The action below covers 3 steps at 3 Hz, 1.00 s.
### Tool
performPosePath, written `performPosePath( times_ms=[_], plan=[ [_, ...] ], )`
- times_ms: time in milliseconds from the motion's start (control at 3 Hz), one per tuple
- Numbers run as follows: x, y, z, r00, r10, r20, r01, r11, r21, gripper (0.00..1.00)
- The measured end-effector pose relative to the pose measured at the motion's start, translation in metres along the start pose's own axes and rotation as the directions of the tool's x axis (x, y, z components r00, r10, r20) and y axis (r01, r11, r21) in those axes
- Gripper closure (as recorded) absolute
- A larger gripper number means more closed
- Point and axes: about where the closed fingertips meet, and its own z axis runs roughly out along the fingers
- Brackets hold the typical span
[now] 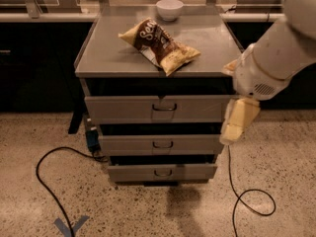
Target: Open top drawer
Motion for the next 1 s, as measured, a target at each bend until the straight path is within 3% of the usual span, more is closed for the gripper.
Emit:
performPosePath(
  times_ms=[1000],
  plan=[
    [-0.007, -0.067, 0.128, 0.988, 0.105, 0.115, -0.108, 0.9938, 0.026, 0.00]
  ],
)
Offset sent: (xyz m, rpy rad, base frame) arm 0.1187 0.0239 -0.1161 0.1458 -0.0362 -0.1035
